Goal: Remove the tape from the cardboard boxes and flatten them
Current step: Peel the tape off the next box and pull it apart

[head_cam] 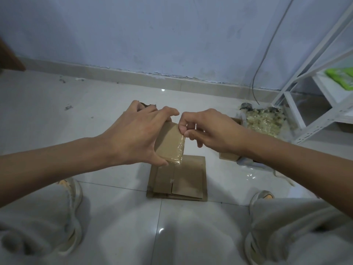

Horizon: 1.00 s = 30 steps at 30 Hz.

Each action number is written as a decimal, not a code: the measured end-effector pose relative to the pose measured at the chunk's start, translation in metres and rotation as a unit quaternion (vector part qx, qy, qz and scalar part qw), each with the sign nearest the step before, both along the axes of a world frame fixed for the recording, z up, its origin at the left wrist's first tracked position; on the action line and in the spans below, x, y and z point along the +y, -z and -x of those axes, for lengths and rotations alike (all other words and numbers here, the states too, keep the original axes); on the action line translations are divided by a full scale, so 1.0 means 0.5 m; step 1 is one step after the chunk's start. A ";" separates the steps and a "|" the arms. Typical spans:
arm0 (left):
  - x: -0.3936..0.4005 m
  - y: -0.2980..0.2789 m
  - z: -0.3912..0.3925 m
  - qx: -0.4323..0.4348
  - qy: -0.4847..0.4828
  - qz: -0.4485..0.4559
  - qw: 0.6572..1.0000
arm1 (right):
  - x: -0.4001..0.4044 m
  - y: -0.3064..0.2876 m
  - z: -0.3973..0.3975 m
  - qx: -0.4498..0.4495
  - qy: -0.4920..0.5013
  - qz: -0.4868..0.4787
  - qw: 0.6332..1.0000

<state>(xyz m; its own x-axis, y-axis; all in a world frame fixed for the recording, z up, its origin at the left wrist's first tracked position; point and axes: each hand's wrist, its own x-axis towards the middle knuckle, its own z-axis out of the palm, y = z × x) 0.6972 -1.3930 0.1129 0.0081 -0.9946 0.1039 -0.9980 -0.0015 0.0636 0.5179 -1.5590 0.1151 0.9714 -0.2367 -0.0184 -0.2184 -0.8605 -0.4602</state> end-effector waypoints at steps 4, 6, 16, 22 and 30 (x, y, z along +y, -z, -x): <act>0.000 0.005 -0.008 0.026 0.007 -0.021 0.999 | -0.008 -0.001 0.009 0.011 -0.046 -0.031 0.998; 0.000 0.002 -0.015 0.058 0.011 -0.034 0.998 | -0.010 -0.004 0.017 -0.008 -0.060 -0.075 0.995; -0.011 -0.004 -0.013 0.109 -0.019 -0.028 0.993 | -0.001 -0.001 0.010 -0.061 -0.005 -0.095 0.994; -0.004 0.000 -0.011 0.078 -0.009 -0.027 0.997 | 0.005 0.000 0.008 -0.035 -0.015 -0.048 0.998; 0.000 0.004 -0.028 0.071 0.005 -0.014 0.997 | -0.007 -0.016 0.026 -0.024 -0.033 -0.165 0.985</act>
